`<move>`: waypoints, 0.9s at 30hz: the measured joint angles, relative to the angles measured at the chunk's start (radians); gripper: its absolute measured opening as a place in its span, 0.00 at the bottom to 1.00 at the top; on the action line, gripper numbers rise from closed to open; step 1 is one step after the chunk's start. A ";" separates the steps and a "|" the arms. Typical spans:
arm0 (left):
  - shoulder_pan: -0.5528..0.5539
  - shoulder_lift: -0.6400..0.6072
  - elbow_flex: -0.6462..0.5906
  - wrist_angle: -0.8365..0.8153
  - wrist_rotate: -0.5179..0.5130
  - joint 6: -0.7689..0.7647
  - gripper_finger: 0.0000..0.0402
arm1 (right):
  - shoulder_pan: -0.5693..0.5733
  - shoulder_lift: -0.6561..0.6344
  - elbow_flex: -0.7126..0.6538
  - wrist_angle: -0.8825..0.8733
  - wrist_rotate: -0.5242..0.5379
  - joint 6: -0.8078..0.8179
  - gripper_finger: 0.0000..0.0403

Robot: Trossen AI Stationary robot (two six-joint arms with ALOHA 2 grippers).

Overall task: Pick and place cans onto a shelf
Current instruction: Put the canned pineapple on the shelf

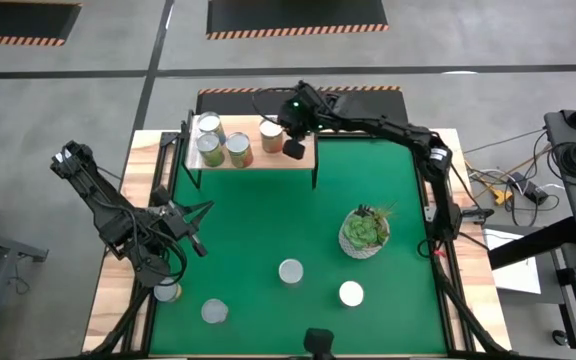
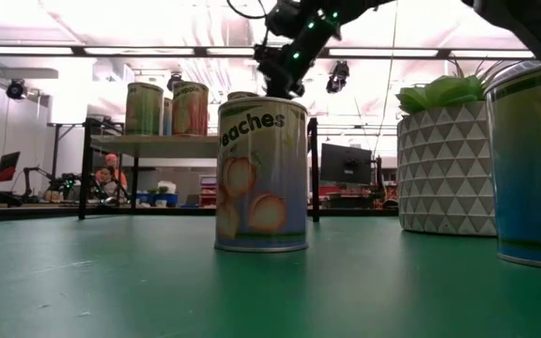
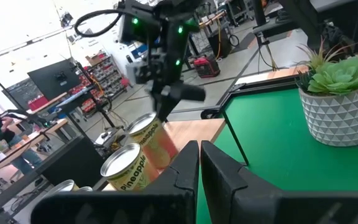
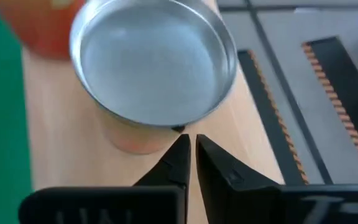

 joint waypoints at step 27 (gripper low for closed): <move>0.000 0.000 0.000 -0.001 0.000 0.001 0.00 | 0.026 0.067 0.002 0.216 -0.001 0.007 0.02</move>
